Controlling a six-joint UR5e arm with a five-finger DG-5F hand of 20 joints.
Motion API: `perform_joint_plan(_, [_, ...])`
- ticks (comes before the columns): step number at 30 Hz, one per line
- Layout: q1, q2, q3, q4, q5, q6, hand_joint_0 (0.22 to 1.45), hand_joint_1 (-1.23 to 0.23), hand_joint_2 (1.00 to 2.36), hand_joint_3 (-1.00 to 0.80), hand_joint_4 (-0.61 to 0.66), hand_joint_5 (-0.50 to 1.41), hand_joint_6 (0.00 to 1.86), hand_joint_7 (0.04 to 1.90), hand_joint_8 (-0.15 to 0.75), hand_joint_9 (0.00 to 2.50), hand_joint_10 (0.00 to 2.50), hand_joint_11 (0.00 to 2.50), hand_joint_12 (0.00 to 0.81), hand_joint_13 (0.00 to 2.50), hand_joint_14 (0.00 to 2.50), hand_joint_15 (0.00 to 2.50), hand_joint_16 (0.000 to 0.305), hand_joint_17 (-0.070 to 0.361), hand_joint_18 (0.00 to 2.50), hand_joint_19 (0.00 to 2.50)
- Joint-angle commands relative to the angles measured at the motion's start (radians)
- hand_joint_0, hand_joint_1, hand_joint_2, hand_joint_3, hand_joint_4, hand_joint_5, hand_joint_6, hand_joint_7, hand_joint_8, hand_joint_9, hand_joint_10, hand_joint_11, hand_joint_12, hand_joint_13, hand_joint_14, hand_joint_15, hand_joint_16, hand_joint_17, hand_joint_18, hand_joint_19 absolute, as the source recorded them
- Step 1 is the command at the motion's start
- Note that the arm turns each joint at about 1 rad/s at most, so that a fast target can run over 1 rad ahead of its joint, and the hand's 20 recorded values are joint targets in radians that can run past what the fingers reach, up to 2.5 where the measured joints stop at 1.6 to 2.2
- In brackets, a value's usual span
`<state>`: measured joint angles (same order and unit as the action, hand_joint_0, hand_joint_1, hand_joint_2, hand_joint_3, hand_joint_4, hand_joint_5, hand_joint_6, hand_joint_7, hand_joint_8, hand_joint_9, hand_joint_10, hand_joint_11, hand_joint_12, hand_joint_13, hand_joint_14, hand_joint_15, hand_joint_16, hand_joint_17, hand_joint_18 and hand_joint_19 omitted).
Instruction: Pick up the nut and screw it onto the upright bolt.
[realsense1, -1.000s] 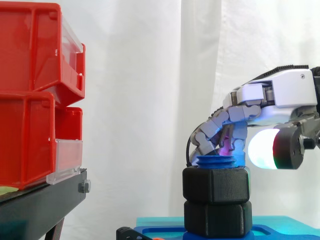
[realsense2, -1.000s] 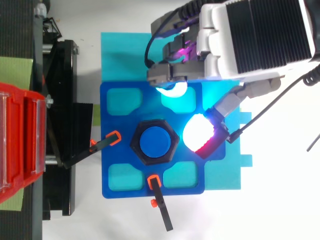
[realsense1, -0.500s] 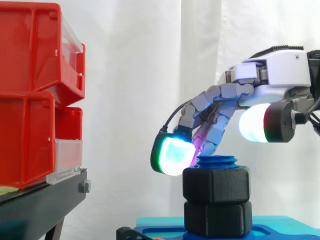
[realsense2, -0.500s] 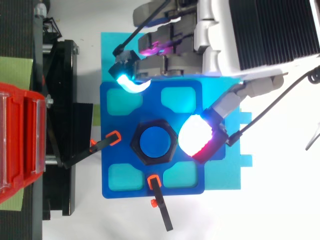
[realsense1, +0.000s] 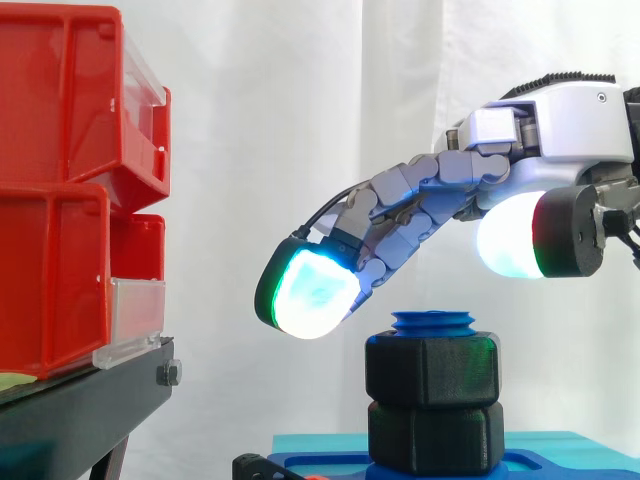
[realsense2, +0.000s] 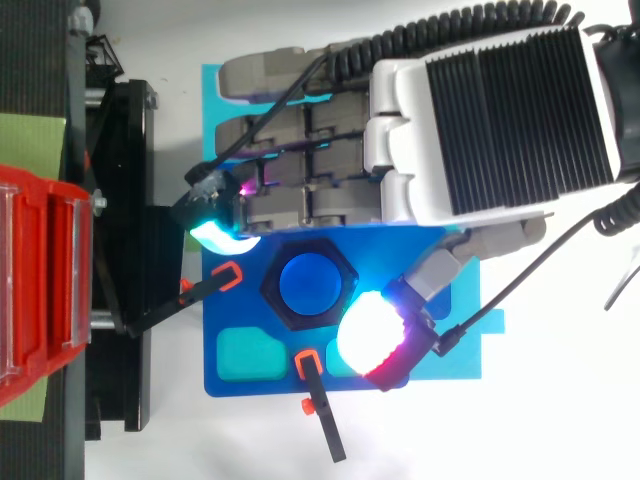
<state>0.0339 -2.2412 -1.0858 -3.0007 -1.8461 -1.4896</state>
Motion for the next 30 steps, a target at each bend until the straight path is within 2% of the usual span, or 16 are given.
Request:
perform_joint_plan(1, [0.006, 0.000, -0.006, 0.003, 0.007, 0.003, 0.47, -0.22, 1.00, -0.50, 0.11, -0.16, 0.50, 0.58, 0.162, 0.43, 0.00, 0.00, 0.261, 0.41, 0.00, 0.00, 0.027, 0.061, 0.00, 0.00])
perform_joint_plan(5, [0.009, 0.000, -0.006, 0.002, 0.007, 0.005, 0.46, -0.21, 1.00, -0.50, 0.12, -0.14, 0.50, 0.65, 0.167, 0.42, 0.00, 0.00, 0.264, 0.40, 0.00, 0.00, 0.028, 0.063, 0.00, 0.00])
perform_joint_plan(16, [0.009, 0.000, -0.008, -0.009, 0.008, 0.008, 0.47, -0.22, 1.00, -0.50, 0.18, -0.08, 0.50, 1.00, 0.185, 0.44, 0.00, 0.00, 0.264, 0.43, 0.00, 0.00, 0.027, 0.060, 0.00, 0.00])
perform_joint_plan(30, [0.009, -0.001, -0.008, -0.023, 0.015, 0.002, 0.48, -0.26, 1.00, -0.50, 0.20, -0.04, 0.50, 1.19, 0.203, 0.55, 0.00, 0.00, 0.248, 0.54, 0.00, 0.00, 0.023, 0.053, 0.11, 0.00])
